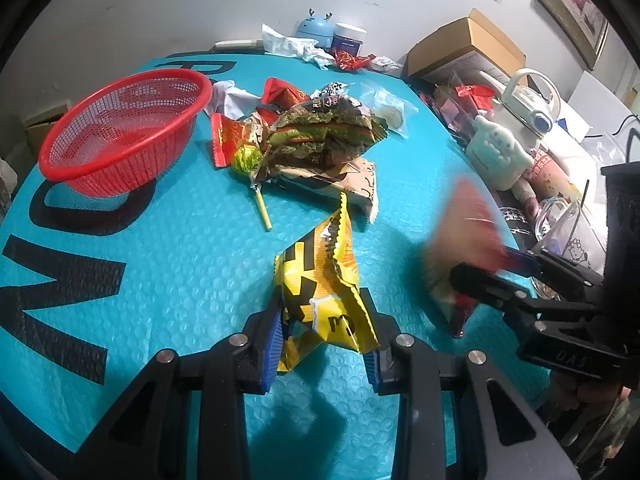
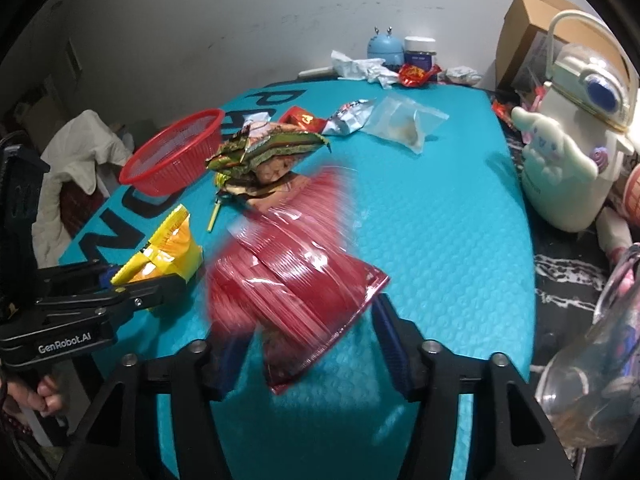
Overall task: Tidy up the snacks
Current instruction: 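Lift both bags and carry them over the red mesh basket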
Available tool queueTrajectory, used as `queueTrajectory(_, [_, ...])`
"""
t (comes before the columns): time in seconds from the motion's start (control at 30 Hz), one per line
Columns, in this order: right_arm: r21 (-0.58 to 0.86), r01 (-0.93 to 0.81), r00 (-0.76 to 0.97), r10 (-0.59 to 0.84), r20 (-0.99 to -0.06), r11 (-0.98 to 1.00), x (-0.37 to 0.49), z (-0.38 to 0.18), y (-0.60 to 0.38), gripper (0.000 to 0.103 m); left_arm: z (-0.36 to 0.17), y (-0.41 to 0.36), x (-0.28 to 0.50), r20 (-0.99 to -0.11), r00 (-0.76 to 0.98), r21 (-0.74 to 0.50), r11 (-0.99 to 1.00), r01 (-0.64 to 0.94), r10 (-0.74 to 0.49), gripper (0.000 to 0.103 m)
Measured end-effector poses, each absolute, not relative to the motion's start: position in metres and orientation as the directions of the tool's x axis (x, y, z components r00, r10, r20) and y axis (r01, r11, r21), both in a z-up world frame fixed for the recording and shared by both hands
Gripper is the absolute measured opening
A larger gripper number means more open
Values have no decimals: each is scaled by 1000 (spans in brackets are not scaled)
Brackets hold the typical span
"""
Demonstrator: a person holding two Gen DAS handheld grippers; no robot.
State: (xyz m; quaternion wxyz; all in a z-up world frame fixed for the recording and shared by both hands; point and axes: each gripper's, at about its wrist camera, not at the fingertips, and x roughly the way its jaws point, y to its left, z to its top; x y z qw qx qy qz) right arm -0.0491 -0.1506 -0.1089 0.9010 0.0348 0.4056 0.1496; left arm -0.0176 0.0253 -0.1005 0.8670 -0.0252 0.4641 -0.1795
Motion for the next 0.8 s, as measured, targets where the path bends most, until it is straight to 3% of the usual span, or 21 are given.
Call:
queueTrajectory(0.27, [190, -260, 603, 313, -734, 947, -28, -115, -143, 78, -99, 29, -11, -795, 507, -219, 937, 271, -332, 33])
queueTrajectory(0.53, [149, -277, 600, 293, -745, 949, -14, -120, -136, 79, -100, 30, 3, -797, 500, -229, 935, 270, -339, 33])
queueTrajectory(0.63, [131, -285, 604, 284, -745, 950, -14, -122, -134, 64, -101, 29, 7, -798, 492, -235, 931, 280, -349, 33])
queueTrajectory(0.8, [127, -287, 619, 285, -731, 949, -15, -120, -132, 53, -101, 27, 9, -796, 486, -240, 925, 294, -361, 33])
